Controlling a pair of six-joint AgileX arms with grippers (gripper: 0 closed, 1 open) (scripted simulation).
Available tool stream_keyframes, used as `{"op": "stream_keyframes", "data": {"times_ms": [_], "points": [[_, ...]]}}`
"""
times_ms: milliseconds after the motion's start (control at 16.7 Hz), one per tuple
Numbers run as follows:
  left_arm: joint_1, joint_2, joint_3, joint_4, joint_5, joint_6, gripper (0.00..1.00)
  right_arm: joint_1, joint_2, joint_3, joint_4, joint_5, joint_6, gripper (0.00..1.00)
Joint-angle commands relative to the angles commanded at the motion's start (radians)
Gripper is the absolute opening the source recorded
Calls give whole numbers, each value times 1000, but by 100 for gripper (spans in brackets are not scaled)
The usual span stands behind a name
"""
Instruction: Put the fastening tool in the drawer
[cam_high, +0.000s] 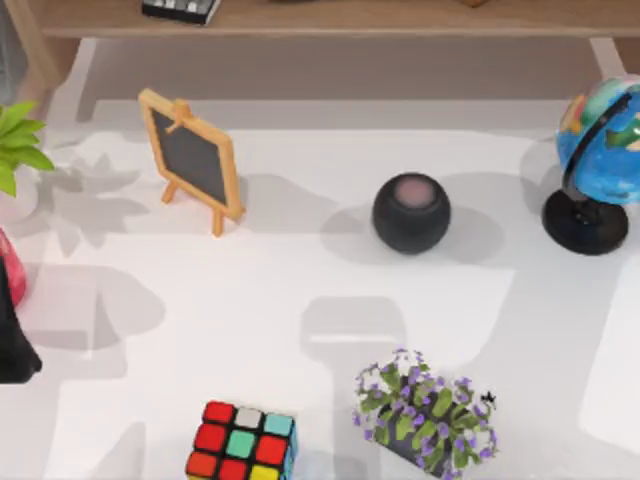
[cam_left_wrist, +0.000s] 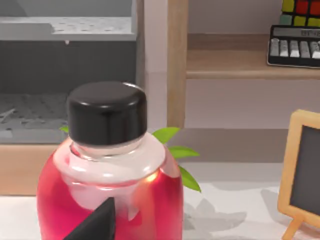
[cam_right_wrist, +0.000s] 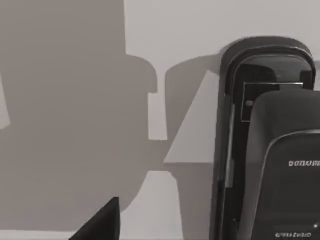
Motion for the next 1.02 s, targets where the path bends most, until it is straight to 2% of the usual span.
{"op": "stream_keyframes", "data": {"times_ms": [240,480,720,1020], "points": [[0,0,0,0,0,0,100,-5,-121,-92,92,-37,-38,100],[0,0,0,0,0,0,100,-50,-309,-267,329,-105,-115,100],[0,0,0,0,0,0,100,-170,-484,-515,694,-181,-230,100],[0,0,0,0,0,0,100,-357,-642,-893,1278,-290,-430,100]]}}
